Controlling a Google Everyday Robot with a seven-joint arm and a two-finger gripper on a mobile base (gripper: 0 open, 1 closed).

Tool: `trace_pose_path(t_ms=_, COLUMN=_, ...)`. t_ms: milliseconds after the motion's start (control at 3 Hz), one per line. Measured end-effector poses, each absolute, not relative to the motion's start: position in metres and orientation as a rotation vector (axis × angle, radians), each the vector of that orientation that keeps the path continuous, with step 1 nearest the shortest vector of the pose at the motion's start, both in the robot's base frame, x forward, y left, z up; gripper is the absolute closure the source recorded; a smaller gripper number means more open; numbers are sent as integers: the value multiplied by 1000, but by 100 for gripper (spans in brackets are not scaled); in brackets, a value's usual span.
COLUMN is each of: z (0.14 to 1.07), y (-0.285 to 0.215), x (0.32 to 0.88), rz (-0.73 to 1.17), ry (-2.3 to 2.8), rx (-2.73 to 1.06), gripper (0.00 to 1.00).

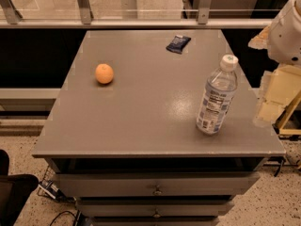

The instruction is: Move blue plastic bottle near rxbar blueberry

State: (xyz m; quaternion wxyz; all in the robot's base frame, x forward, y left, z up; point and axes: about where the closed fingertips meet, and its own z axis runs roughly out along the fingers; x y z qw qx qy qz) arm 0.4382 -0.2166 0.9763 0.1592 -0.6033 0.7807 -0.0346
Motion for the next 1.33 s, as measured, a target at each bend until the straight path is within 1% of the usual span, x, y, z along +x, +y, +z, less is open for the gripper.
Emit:
trace_pose_path(t_ms=667, z=976, y=-217, x=438, rz=-87, ry=2220, rx=-1715, gripper=0)
trace_pose_path(t_ms=1333, z=966, y=-226, x=449, rz=92, ry=2067, rx=-1585, gripper=0)
